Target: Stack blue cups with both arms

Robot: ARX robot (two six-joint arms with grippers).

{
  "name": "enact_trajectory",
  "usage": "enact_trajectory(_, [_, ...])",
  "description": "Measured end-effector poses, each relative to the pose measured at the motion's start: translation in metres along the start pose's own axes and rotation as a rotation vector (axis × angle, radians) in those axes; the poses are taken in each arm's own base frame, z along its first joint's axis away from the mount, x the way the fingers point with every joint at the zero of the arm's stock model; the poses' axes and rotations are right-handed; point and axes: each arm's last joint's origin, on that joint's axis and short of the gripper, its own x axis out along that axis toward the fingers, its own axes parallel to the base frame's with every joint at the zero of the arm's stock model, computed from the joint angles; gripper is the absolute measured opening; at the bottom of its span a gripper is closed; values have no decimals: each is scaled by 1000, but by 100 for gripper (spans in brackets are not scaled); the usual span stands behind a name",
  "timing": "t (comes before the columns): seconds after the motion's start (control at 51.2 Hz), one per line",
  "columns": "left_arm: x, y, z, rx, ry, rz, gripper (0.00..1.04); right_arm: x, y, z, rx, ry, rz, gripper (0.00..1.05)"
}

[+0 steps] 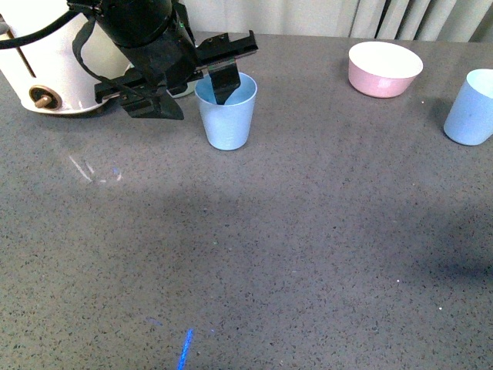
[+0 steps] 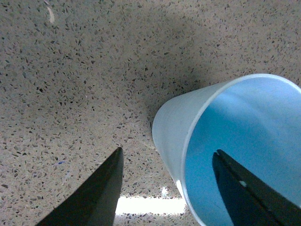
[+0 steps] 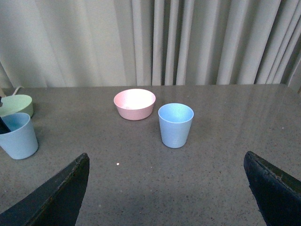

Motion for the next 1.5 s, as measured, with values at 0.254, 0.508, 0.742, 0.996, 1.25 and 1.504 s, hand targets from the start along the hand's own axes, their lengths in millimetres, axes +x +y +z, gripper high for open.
enact_trajectory(0.254, [1,-17,-10,-11,32,5,7,0,0,0,0,0,0,96])
enact_trajectory(0.508, [-14,-46,-27,-7,64,-33,2,0,0,0,0,0,0,96])
enact_trajectory(0.742, [-29,-81,-52,49,75,-76,2,0,0,0,0,0,0,96])
enact_trajectory(0.996, [-10,-95,-82,107,137,-37,2,0,0,0,0,0,0,96])
enact_trajectory(1.25, [-1,-98,-84,117,140,-22,2,0,0,0,0,0,0,96])
enact_trajectory(1.504, [2,-101,-85,123,138,-31,40,0,0,0,0,0,0,96])
